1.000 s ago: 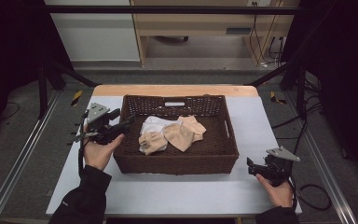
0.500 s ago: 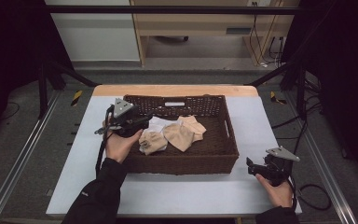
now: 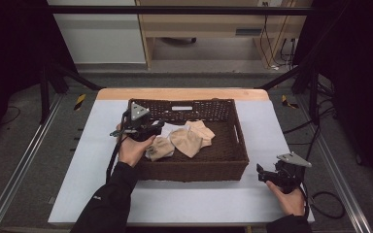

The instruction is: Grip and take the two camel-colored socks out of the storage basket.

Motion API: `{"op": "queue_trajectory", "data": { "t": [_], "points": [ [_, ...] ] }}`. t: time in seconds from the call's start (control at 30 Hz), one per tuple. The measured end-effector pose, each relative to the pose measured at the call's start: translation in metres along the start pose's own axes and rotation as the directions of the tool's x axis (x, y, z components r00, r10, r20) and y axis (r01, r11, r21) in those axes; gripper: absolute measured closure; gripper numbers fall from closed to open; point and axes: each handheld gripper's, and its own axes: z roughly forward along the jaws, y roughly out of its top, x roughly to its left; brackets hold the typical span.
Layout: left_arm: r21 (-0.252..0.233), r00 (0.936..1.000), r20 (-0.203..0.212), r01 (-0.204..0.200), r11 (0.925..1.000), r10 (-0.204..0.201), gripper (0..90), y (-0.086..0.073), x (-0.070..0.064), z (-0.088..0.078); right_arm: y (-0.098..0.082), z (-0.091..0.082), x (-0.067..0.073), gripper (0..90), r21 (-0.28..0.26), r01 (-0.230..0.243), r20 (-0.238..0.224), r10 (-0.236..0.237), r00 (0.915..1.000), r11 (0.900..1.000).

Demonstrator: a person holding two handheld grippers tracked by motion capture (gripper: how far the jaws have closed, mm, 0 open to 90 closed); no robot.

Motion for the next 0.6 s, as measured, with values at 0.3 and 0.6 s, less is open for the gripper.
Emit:
{"op": "queue_trajectory", "data": {
  "t": [0.3,0.6],
  "points": [
    [0.071,0.9996,-0.006,-0.026,0.9972,0.026,38.5,-0.015,-0.002,0.015,0.0,0.0,0.0,4.1,0.0,0.005,-0.001,-0.005,1.0,1.0],
    [0.162,0.9995,0.008,-0.032,0.9862,0.031,42.3,-0.024,-0.004,0.021,0.0,0.001,0.0,4.1,0.005,0.007,-0.003,-0.007,1.0,1.0]
  ]
}}
